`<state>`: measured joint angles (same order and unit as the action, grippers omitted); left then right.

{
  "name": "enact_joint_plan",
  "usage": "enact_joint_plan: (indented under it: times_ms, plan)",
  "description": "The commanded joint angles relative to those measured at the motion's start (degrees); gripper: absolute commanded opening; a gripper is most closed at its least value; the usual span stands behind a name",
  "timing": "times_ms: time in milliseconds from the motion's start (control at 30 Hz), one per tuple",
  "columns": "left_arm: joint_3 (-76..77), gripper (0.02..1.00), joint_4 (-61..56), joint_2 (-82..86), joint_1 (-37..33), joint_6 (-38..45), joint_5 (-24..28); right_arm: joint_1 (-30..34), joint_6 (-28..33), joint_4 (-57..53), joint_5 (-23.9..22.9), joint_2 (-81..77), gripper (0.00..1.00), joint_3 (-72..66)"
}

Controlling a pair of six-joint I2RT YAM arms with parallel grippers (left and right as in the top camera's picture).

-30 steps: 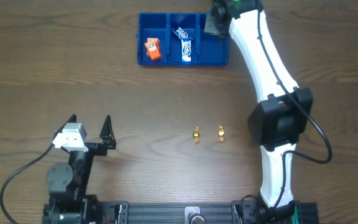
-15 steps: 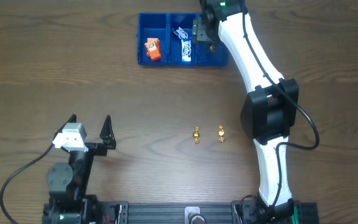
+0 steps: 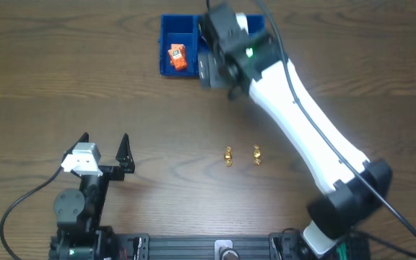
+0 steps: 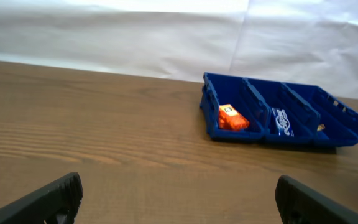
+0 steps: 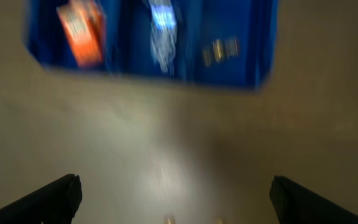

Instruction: Sort Candies Into Trays

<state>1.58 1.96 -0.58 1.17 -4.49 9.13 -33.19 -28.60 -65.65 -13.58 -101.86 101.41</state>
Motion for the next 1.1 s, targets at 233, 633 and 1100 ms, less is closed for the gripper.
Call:
enact_joint_plan:
  times_ms: [233, 633, 1100]
  plan:
    - [-1.31, 0.998, 1.57, 0.33, -0.31, 0.24, 1.22, -7.69, -11.93, 14.95, 13.81, 6.78, 1.0, -38.75]
    - [-1.31, 0.998, 1.57, 0.33, -0.31, 0.24, 1.22, -8.87, -14.51, 24.48, 13.05, 1.6, 0.976, -44.13]
    - [-1.31, 0.998, 1.57, 0.33, -0.31, 0.24, 1.22, -7.54, -15.12, 25.09, 10.62, -0.79, 0.759, -44.13]
